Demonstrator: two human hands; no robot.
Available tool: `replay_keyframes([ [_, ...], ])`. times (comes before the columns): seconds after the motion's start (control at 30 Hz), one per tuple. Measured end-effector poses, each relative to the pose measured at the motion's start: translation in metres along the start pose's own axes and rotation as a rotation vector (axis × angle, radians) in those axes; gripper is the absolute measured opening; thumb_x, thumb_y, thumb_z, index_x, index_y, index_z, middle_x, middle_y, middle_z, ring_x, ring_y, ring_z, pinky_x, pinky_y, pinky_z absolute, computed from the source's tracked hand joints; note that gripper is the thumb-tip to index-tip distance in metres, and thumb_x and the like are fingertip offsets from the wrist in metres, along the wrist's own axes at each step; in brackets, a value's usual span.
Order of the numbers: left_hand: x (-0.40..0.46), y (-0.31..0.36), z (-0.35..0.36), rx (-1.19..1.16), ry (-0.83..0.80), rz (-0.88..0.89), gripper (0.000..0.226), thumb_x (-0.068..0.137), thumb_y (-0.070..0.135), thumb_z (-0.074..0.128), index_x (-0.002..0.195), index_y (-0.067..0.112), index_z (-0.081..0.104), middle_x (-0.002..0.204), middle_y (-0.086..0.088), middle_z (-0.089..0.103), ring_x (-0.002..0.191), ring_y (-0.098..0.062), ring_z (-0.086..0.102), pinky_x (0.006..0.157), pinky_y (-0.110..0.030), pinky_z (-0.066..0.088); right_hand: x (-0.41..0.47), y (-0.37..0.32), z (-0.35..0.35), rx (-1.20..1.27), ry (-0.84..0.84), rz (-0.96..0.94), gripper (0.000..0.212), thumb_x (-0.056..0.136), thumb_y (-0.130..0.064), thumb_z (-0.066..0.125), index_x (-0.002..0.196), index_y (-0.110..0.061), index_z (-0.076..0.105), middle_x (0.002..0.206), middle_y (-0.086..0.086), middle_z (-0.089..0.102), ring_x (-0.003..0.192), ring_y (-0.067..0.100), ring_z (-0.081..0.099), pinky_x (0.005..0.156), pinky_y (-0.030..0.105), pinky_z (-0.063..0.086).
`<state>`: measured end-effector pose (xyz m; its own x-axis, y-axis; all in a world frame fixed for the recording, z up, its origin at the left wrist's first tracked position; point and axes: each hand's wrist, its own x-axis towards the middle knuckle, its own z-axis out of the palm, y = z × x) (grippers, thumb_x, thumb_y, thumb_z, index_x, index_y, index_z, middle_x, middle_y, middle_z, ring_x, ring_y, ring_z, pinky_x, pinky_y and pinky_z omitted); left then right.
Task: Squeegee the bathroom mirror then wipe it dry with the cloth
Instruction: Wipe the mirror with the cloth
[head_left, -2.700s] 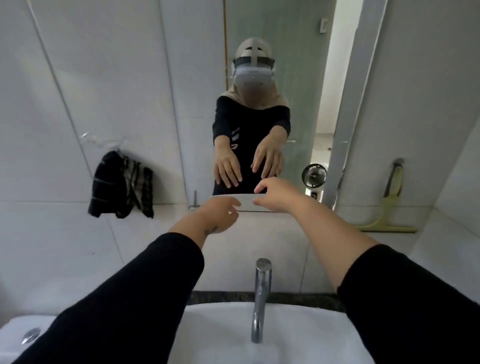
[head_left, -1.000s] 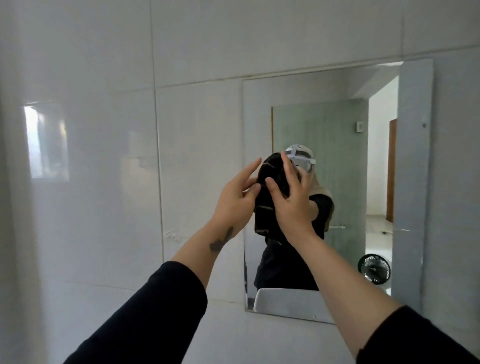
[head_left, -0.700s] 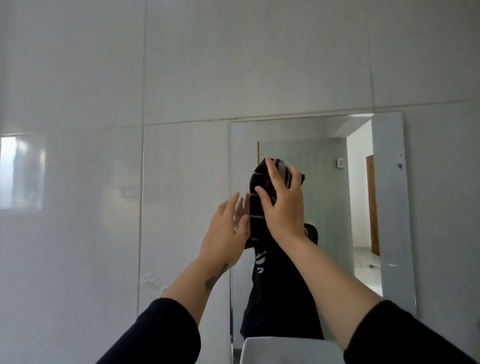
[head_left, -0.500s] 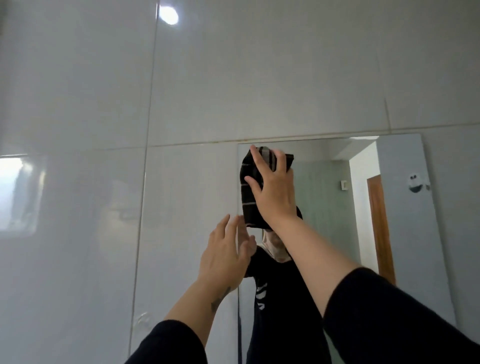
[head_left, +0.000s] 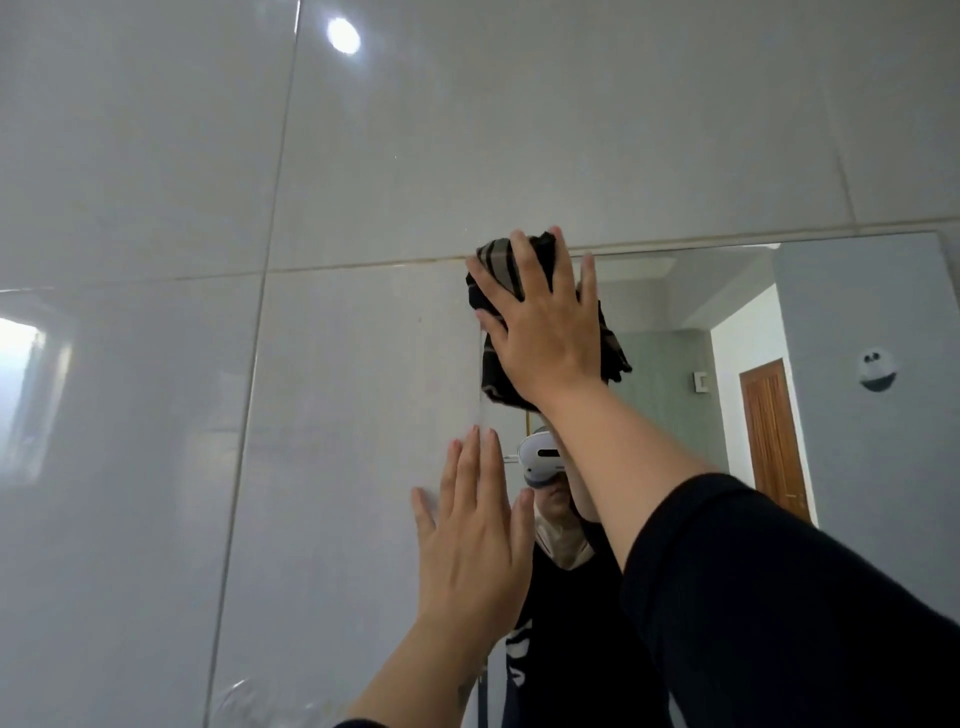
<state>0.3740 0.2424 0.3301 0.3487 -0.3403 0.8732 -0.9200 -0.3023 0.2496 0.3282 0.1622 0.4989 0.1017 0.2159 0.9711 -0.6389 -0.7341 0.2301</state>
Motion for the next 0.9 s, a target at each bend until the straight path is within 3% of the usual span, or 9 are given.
replay_keyframes([
  [0.13,0.001,0.003,0.004,0.035,0.032,-0.001,0.065,0.092,0.056,0.001,0.147,0.028,-0.018,0.157,0.012,-0.019,0.143,-0.006,-0.021,0.116,-0.048,-0.006,0.012,0.017,-0.002,-0.024,0.011,0.019,0.046,0.098,-0.044,0.041,0.143,-0.039,0.036,0.151,0.007,0.033,0.141,0.039,0.023,0.114,0.056,0.016],
  [0.4,0.000,0.007,0.002,0.065,0.041,-0.032,0.072,0.085,0.058,-0.001,0.148,0.027,-0.014,0.159,0.009,-0.010,0.146,-0.010,-0.011,0.118,-0.051,0.007,-0.013,0.075,-0.017,-0.048,0.015,0.126,0.046,0.098,-0.044,0.040,0.143,-0.039,0.033,0.151,0.009,0.031,0.140,0.041,0.022,0.113,0.057,0.018],
  [0.53,0.003,0.007,0.007,0.054,0.047,-0.055,0.074,0.087,0.062,0.009,0.149,0.027,-0.013,0.160,0.009,-0.010,0.145,-0.009,-0.013,0.117,-0.053,0.008,-0.026,0.117,-0.029,-0.067,0.011,0.182,0.046,0.098,-0.043,0.041,0.143,-0.039,0.034,0.150,0.012,0.033,0.139,0.044,0.025,0.113,0.058,0.019],
  [0.7,0.004,0.004,0.011,-0.057,0.038,-0.067,0.089,0.085,0.070,0.034,0.148,0.031,-0.015,0.154,0.020,-0.018,0.138,0.003,-0.024,0.118,-0.051,0.003,-0.051,0.170,-0.041,-0.063,0.043,0.268,0.046,0.096,-0.042,0.044,0.142,-0.040,0.038,0.148,0.012,0.037,0.132,0.044,0.035,0.111,0.058,0.023],
  [0.8,0.003,0.007,0.010,-0.074,0.030,-0.070,0.098,0.078,0.077,0.038,0.148,0.031,-0.014,0.149,0.025,-0.022,0.137,0.005,-0.025,0.119,-0.049,0.004,-0.058,0.199,-0.048,-0.065,0.056,0.287,0.045,0.097,-0.042,0.043,0.142,-0.040,0.038,0.148,0.012,0.037,0.132,0.043,0.035,0.112,0.057,0.022],
  [0.9,0.003,0.012,0.011,-0.103,0.048,-0.103,0.106,0.069,0.086,0.033,0.149,0.030,-0.009,0.158,0.016,-0.011,0.142,0.000,-0.016,0.119,-0.048,0.008,-0.061,0.228,-0.053,-0.084,0.063,0.395,0.045,0.097,-0.043,0.040,0.142,-0.040,0.037,0.149,0.011,0.035,0.134,0.043,0.033,0.113,0.056,0.020],
])
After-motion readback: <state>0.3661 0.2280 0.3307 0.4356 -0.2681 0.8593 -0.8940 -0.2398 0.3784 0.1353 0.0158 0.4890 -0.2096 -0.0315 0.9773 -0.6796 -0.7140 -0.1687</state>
